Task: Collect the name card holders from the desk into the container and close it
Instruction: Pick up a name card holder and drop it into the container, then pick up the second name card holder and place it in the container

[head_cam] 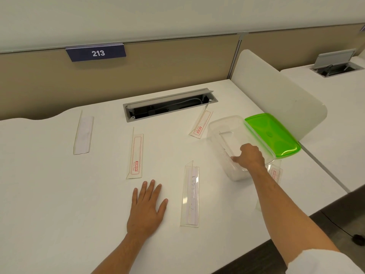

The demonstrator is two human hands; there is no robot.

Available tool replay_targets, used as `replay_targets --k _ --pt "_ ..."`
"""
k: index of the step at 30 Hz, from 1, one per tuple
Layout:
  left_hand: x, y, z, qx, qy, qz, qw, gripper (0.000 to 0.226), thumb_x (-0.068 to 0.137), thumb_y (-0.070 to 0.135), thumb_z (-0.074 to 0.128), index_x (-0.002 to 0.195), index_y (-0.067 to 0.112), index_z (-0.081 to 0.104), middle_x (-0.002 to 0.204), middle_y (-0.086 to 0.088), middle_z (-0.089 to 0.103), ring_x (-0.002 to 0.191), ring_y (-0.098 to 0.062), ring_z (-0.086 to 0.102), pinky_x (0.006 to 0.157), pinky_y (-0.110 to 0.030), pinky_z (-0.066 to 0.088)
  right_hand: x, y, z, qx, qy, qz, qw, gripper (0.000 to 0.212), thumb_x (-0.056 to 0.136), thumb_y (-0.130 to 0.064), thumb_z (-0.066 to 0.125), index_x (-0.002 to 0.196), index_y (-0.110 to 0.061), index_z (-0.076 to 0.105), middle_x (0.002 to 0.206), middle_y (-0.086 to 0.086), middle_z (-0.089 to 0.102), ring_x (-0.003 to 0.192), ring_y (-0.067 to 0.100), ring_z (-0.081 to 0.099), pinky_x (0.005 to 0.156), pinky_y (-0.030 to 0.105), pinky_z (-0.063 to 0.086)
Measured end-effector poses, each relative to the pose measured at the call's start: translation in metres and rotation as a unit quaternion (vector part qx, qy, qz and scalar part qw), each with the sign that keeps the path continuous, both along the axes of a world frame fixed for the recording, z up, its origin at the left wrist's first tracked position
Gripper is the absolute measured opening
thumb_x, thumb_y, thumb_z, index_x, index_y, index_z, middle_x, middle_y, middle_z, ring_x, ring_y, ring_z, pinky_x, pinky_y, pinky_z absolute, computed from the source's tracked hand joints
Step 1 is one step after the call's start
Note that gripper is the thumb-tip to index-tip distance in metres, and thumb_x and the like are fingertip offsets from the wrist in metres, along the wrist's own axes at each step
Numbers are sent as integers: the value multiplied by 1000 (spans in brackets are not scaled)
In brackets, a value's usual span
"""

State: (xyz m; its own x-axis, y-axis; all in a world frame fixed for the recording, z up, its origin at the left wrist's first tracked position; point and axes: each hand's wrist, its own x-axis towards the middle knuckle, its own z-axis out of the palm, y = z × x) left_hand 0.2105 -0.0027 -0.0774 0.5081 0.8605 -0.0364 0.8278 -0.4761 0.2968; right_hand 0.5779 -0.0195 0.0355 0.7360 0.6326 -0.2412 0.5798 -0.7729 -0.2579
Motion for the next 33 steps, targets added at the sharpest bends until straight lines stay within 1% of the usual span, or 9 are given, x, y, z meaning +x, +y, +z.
replay_targets --k 4,8,11,14,18,21,25,28,33 --pt "0 0 -1 0 -1 0 1000 68 95 61 11 155 31 20 164 10 6 150 -10 -8 122 -39 -9 -11 -7 19 191 -20 -37 981 47 88 -36 70 126 -10 62 124 13 65 115 32 59 92 43 50" --pt "0 0 -1 -2 -6 0 1000 68 95 61 11 155 31 20 164 10 6 150 -10 -10 122 -39 -9 -46 -19 33 343 -32 -29 938 32 89 -30 68 115 -11 68 110 10 70 99 26 65 87 44 53" --pt "0 0 0 -1 -12 0 1000 68 95 61 12 155 30 23 164 9 8 150 -11 -8 122 -40 -8 -83 -27 29 392 -24 6 920 24 89 -25 68 107 -10 70 100 8 69 87 23 66 79 40 55" --pt "0 -1 -1 -1 -12 0 1000 67 96 60 14 155 29 23 164 9 8 150 -11 -8 122 -41 -8 -116 -34 10 356 13 34 934 25 89 -29 68 108 -12 70 96 5 68 86 21 65 77 35 54" --pt "-1 0 -2 2 -6 -1 1000 67 96 61 12 155 30 20 164 9 6 150 -10 -10 122 -41 -8 -147 -43 -24 236 71 41 968 42 91 -46 61 118 -14 65 108 3 66 98 20 63 81 32 50" --pt "-1 0 -4 5 -5 -1 1000 67 96 61 13 155 31 19 164 9 5 149 -9 -11 122 -40 -10 -166 -49 -41 176 113 41 977 45 89 -52 60 117 -16 65 107 0 68 98 18 63 78 27 44" --pt "-2 1 -5 7 -5 -2 1000 65 97 60 16 155 31 18 164 9 4 149 -8 -13 121 -39 -11 -180 -52 -49 155 197 17 968 35 92 -41 59 116 -16 66 96 2 74 95 21 67 86 30 52" --pt "-2 0 -4 4 -5 -5 1000 64 98 59 17 155 30 20 164 8 5 149 -9 -11 121 -39 -11 -183 -49 -47 163 215 24 963 27 95 -27 55 115 -10 65 100 7 74 92 26 71 86 37 55" --pt "-4 0 0 -36 -45 -11 998 65 99 54 36 155 27 20 164 5 11 151 -12 -3 120 -40 -13 -179 -49 -40 167 219 20 961 18 96 -18 51 99 -12 68 92 10 72 84 31 70 78 43 58"
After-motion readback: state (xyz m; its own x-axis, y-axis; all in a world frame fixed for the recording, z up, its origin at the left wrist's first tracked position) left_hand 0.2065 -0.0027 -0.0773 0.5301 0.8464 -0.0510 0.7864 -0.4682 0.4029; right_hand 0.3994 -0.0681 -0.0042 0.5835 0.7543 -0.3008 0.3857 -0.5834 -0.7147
